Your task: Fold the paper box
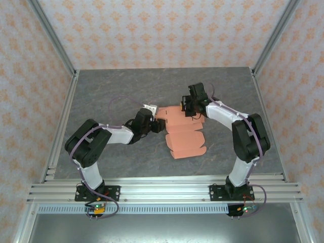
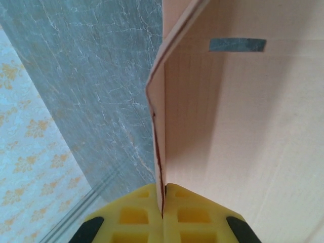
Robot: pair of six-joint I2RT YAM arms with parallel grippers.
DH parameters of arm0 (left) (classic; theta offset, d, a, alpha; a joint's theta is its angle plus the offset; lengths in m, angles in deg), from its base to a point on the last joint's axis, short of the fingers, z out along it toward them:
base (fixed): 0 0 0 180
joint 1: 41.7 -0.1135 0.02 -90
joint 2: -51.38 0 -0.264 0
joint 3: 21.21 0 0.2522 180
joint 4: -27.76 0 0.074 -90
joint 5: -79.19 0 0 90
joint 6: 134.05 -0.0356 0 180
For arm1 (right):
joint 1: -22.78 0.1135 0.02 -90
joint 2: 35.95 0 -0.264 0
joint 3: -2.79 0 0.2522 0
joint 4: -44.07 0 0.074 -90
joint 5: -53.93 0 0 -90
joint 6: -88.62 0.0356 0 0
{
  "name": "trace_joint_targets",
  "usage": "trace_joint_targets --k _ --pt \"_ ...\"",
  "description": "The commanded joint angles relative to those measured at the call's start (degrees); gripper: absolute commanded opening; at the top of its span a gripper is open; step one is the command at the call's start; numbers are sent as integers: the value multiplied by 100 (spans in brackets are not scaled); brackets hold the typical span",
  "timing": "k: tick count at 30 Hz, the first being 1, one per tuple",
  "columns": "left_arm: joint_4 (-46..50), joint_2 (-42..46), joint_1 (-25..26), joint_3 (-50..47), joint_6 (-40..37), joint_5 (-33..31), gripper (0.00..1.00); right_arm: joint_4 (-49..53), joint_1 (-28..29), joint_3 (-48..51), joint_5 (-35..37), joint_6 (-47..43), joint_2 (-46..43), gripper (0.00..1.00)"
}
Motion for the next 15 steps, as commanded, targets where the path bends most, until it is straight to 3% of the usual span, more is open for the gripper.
trace_joint_targets --k 1,7,15 --pt "153 -144 -68 205 123 -56 56 -1212 44 464 202 -279 -388 2" --pt "49 -104 -83 154 326 -22 56 -2775 52 1207 240 -379 -584 3" --pt "-30 919 -337 -578 237 -8 56 -3417 49 1372 149 -727 -513 4"
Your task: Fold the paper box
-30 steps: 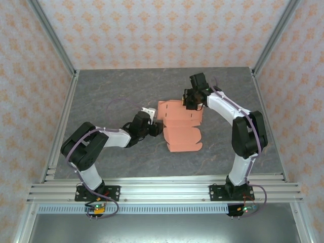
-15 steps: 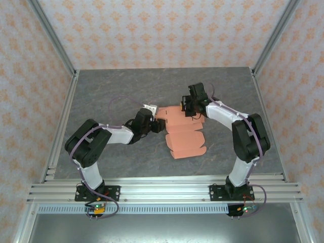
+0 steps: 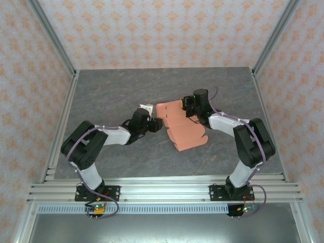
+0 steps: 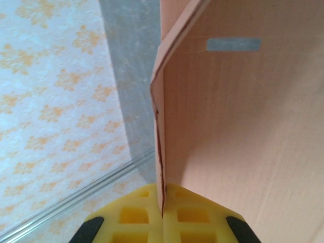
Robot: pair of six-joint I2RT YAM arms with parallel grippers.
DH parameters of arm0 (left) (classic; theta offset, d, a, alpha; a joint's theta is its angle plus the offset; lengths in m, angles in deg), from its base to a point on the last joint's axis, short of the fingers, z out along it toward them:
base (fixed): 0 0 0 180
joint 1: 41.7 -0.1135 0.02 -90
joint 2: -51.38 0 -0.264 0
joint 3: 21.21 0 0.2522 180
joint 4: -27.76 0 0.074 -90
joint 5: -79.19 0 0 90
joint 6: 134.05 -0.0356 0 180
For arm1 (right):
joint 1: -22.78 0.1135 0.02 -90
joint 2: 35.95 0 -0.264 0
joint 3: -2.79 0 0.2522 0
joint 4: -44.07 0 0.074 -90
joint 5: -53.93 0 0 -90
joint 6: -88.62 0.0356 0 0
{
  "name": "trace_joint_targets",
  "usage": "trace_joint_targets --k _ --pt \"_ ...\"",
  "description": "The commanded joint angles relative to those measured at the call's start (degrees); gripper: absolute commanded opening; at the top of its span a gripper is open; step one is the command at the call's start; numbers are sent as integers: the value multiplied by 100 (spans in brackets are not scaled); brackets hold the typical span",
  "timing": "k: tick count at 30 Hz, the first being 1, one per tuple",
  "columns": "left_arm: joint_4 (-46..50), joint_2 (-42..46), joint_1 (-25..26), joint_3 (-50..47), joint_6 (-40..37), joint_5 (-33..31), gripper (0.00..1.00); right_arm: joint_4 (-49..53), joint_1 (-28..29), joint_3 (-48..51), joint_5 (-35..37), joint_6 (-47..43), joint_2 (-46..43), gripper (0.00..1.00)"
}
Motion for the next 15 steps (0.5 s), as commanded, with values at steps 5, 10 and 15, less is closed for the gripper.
trace_joint_targets --k 5,10,15 --pt "-421 1108 -309 -1034 -153 -836 57 -1118 32 163 -155 -321 165 4" --pt "-276 1057 -423 -1102 -215 -1423 57 -1619 38 203 -368 -354 407 3" --pt "-645 574 -501 -828 -420 -1514 57 -1666 60 248 -441 -455 397 3"
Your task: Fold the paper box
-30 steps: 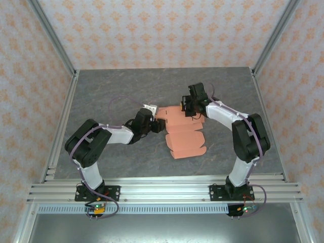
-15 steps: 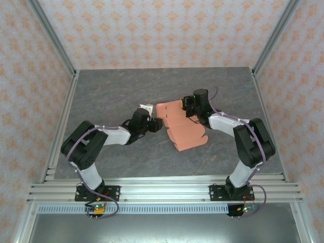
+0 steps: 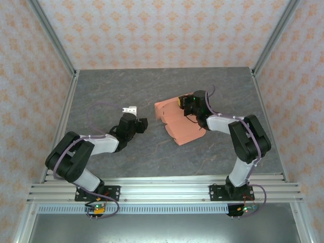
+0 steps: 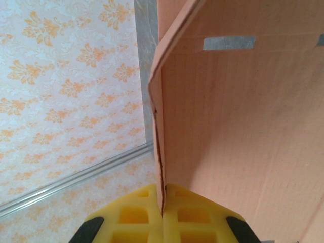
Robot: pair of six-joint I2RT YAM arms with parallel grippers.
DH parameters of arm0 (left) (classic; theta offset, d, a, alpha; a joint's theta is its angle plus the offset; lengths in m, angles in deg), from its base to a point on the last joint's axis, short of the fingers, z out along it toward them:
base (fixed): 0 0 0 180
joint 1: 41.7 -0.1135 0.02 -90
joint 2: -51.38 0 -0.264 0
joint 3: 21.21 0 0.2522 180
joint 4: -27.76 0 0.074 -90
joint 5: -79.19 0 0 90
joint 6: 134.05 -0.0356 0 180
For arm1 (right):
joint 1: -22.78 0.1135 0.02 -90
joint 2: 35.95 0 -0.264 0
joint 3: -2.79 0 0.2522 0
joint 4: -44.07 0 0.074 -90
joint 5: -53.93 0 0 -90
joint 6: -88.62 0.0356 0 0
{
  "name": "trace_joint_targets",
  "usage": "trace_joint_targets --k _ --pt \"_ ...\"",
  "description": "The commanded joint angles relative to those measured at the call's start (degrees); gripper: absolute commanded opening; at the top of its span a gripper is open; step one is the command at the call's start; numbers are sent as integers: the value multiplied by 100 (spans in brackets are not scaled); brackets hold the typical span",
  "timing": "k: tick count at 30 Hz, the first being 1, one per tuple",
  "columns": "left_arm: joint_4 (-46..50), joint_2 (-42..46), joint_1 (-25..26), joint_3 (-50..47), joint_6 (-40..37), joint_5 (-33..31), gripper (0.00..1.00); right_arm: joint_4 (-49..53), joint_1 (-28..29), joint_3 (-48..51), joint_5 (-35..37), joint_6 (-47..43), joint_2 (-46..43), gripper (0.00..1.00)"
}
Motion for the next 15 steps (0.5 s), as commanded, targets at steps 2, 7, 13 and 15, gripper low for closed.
trace_joint_targets --k 2,7,13,15 --pt "-649 -480 -67 313 -543 58 57 -393 59 105 -107 -257 -23 3" --pt "-1813 -813 -43 331 -669 852 56 -444 75 255 -65 -320 -65 3" --pt "-1444 -881 281 735 -1032 1114 55 -610 84 383 64 -732 -3 3" --pt "-1375 -986 399 860 -1059 1163 53 -851 113 410 56 -765 84 3"
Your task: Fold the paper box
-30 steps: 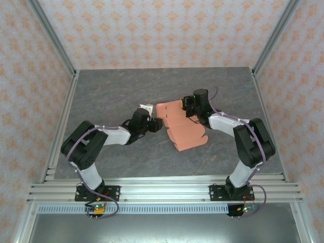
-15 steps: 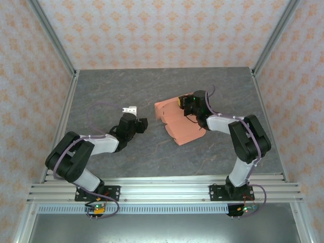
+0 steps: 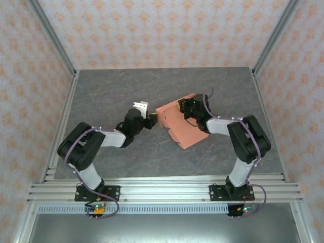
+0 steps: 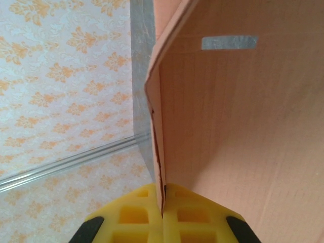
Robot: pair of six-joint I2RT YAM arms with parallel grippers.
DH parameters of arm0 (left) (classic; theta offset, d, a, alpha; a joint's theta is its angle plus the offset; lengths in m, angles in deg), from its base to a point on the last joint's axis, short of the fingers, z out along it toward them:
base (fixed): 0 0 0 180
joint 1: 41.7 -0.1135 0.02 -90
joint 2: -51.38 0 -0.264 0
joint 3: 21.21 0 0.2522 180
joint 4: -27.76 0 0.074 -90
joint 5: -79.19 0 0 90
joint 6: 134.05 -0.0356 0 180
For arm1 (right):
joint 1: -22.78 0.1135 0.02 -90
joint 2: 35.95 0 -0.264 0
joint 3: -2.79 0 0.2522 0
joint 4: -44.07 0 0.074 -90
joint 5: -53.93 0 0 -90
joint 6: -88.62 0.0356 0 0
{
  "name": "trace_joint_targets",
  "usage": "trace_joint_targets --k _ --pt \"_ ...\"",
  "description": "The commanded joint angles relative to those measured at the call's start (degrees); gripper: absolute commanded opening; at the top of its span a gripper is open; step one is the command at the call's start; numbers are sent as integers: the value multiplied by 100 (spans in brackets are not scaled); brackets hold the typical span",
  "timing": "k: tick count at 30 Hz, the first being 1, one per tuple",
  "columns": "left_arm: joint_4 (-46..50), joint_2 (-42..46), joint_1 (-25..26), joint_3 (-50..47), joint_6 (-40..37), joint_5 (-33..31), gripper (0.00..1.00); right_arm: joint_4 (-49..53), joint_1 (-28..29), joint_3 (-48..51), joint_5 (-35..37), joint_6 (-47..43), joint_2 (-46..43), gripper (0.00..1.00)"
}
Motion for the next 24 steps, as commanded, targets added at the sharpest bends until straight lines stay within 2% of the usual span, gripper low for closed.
trace_joint_targets --k 1,8,15,24 --pt "-156 -193 199 269 -263 242 53 -583 69 48 57 -256 128 3" --pt "-90 -399 359 484 -189 354 49 -1124 149 155 30 42 351 2" --pt "265 -370 362 535 -247 129 52 -1249 237 279 188 61 380 2" --pt "255 -618 502 817 -247 -264 53 -1668 404 531 572 63 354 2"
